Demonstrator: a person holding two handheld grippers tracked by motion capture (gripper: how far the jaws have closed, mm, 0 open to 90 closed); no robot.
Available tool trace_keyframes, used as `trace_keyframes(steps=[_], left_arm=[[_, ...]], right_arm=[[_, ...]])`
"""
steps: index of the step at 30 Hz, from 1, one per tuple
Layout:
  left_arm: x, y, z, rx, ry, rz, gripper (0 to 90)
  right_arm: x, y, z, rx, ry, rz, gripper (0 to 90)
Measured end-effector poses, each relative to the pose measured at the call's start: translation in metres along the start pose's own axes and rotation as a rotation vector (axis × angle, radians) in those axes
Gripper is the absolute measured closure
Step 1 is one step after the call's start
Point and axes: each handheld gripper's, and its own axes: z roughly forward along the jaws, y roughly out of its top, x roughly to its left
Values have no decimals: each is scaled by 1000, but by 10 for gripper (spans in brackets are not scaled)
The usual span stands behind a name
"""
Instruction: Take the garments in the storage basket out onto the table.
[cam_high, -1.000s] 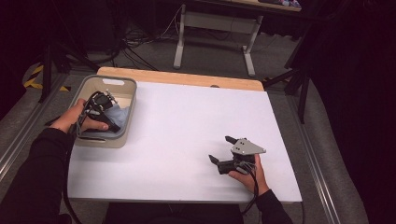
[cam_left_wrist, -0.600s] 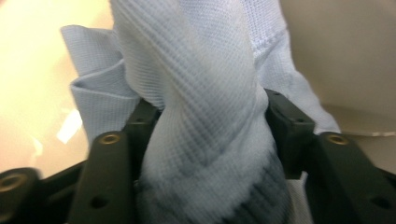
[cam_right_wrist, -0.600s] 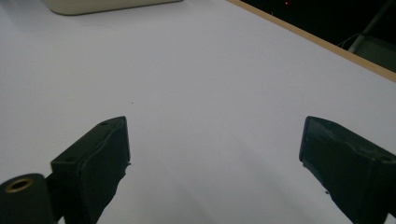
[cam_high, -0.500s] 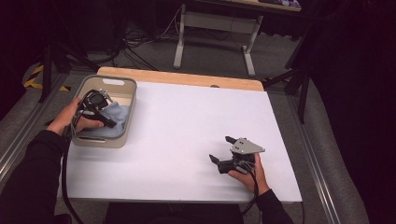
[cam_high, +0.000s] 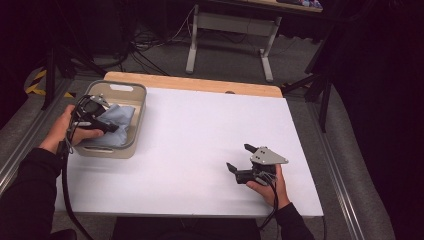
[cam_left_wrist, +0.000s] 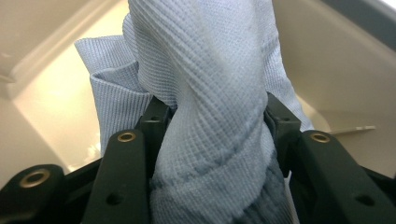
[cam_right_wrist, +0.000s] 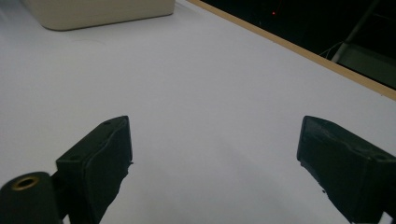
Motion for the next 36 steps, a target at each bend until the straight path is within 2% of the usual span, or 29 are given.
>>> trace_keyframes(steps=[5,12,17,19,27,32,36], left_arm=[[1,-3,-7,-56,7,-23,551],[0,-5,-16,-162,47,-67,552],[-3,-5,-24,-240,29,-92,551],[-4,-5,-27,-264,37,-103,552],[-5,-3,-35,-353,15,-155,552],[-11,2,-39,-392,18,-150,552],[-18,6,-40,-426,10,-143,551]], right_arm=[[-2,0,-1,3,-9,8,115],[-3,1,-3,-17,-19,20,119],[-5,2,-5,-28,-23,15,118],[-5,2,-6,-30,-23,12,118],[-6,2,-6,-37,-27,18,118],[-7,1,-7,-37,-31,15,118],[-10,1,-9,-49,-45,32,119]])
